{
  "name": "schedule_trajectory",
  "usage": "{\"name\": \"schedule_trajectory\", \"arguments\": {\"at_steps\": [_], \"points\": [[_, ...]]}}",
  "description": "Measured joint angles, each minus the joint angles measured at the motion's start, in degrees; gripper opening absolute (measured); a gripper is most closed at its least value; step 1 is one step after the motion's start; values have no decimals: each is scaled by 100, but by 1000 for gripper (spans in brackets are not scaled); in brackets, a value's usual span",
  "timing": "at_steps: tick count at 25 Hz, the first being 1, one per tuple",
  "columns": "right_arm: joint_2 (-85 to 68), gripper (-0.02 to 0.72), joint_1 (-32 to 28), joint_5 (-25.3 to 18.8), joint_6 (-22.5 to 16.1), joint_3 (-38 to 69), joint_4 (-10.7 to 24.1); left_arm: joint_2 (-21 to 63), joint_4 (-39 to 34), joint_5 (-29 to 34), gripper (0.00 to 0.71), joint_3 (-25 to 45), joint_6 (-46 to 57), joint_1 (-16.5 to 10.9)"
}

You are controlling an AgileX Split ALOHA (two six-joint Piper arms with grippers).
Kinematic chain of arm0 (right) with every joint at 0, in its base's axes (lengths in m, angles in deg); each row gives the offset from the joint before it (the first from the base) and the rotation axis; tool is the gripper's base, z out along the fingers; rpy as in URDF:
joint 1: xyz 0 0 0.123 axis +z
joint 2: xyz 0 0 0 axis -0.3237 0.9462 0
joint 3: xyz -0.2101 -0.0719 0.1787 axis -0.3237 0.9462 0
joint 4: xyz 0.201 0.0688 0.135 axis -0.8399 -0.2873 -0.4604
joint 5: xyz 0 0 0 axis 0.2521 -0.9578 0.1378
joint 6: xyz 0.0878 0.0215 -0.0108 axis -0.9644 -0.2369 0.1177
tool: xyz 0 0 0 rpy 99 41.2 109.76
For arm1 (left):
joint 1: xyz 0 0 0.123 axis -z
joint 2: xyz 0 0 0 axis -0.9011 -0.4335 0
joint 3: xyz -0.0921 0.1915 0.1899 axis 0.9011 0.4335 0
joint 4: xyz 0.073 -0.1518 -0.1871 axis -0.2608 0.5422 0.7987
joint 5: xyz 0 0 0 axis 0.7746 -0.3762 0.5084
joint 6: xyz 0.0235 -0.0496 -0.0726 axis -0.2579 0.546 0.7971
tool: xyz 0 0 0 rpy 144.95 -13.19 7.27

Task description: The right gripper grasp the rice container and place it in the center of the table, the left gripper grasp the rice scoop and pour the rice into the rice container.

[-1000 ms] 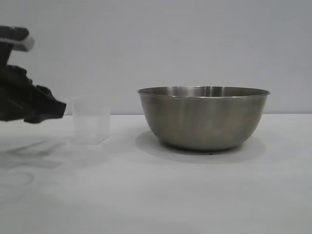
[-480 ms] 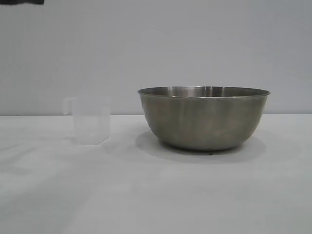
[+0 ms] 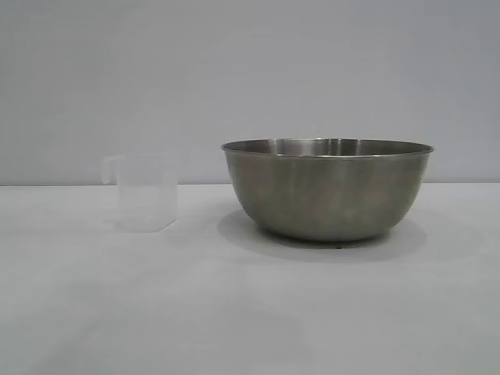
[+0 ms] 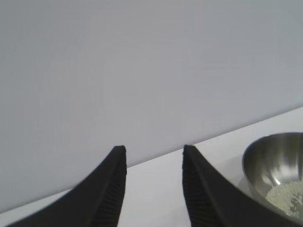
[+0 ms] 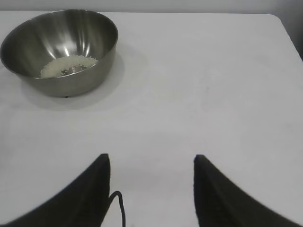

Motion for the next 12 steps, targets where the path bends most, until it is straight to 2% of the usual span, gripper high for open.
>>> {"name": "schedule_trajectory", "arguments": {"at_steps": [12], "points": [[0,379,0,0,0,0,0,2432,20,3911,240,9,-8,0]]}}
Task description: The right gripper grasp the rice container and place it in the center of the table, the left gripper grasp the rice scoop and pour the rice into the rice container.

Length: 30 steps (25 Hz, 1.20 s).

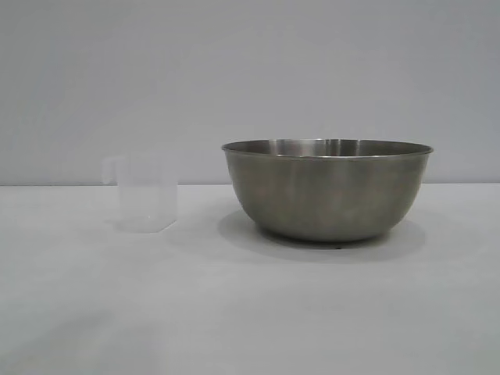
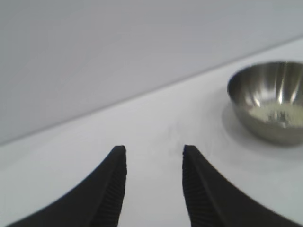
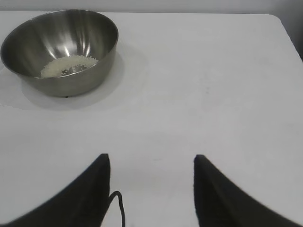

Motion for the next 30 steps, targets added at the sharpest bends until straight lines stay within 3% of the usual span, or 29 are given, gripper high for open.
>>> {"name": "schedule_trajectory", "arguments": {"at_steps": [6,7,10,11,19,21,24,27,30], "points": [[0,379,0,0,0,0,-11,675,21,1458,240,-169,-15,-10],[0,379,0,0,0,0,-11,730,-10,1558,174,-194,-13,-14],[0,379,0,0,0,0,-21,921,-18,1693,177,-250,-13,-23],[0,379,0,0,0,0,-21,994,-61,1757,135,-274,1,-27],[0,379,0,0,0,0,-22,1736,-729,2810,150,-274,855,-101],[0,379,0,0,0,0,-33,1911,-777,2975,150,-276,905,-265],[0,379,0,0,0,0,-33,2069,-700,3108,150,-341,897,-742],[0,379,0,0,0,0,-33,2154,-156,3149,150,-375,558,-1378],[0,379,0,0,0,0,-44,2241,534,3159,150,-395,174,-1782]]}}
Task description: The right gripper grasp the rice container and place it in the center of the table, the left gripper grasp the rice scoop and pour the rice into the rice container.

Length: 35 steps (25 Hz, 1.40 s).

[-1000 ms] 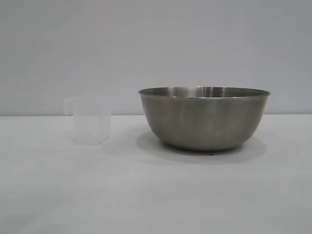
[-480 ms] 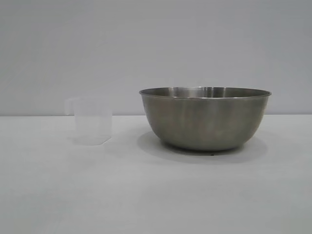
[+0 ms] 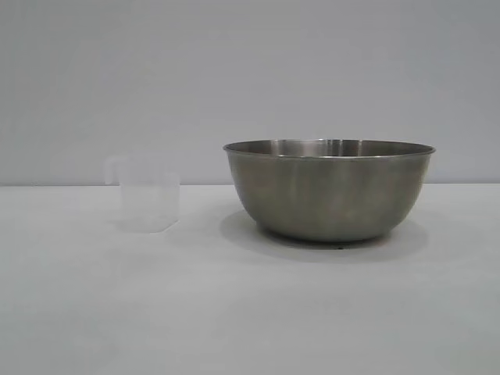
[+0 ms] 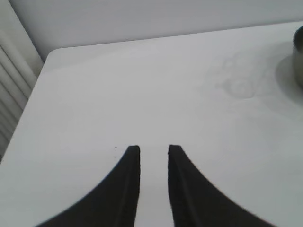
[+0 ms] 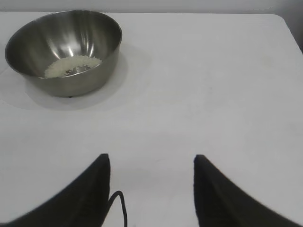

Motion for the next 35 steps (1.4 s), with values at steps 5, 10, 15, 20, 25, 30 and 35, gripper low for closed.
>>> {"name": "schedule_trajectory", "arguments": {"at_steps": [5,10,15,20,25,30,35], "points": [[0,379,0,0,0,0,0,11,-202,198,150,-3,-222,13],[0,379,0,0,0,0,0,19,-146,398,150,-52,-420,68],[0,379,0,0,0,0,-10,19,100,737,150,-25,-584,68],[0,379,0,0,0,0,-10,19,201,895,150,4,-596,68],[0,379,0,0,320,0,25,19,201,895,150,4,-596,68],[0,379,0,8,448,0,38,19,201,895,150,4,-596,68],[0,379,0,8,461,0,-236,19,201,895,150,4,-596,68]]}}
